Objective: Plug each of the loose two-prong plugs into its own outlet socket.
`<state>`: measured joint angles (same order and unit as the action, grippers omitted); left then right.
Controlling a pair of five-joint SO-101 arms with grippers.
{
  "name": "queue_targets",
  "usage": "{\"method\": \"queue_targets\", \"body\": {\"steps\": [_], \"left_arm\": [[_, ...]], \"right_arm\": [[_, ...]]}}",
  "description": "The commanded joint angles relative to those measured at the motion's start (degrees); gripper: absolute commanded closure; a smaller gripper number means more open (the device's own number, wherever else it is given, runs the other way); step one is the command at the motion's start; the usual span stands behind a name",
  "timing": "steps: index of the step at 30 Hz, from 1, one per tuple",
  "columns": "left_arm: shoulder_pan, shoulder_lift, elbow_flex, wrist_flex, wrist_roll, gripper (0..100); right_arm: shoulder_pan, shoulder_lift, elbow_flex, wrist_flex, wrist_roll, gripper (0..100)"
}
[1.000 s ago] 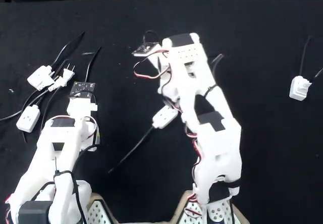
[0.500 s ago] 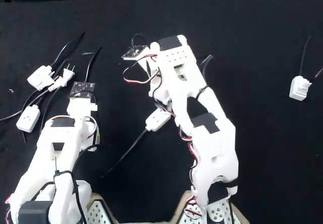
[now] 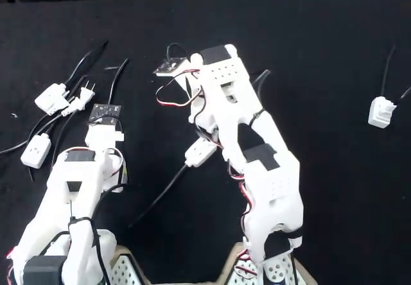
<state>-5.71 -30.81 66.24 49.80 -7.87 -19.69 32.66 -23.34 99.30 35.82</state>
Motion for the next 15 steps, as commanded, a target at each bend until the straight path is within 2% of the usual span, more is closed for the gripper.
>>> {"method": "queue_targets", "body": {"steps": [1, 15], "left_arm": [[2.33, -0.44, 0.57, 0.09, 0.53, 83], [2.33, -0.44, 0.66, 0.09, 0.53, 83]], "right_arm": [[-1.05, -3.91, -1.01, 1.85, -0.35, 98.8], [4.57, -4.26, 0.13, 1.85, 0.0, 98.8]]}}
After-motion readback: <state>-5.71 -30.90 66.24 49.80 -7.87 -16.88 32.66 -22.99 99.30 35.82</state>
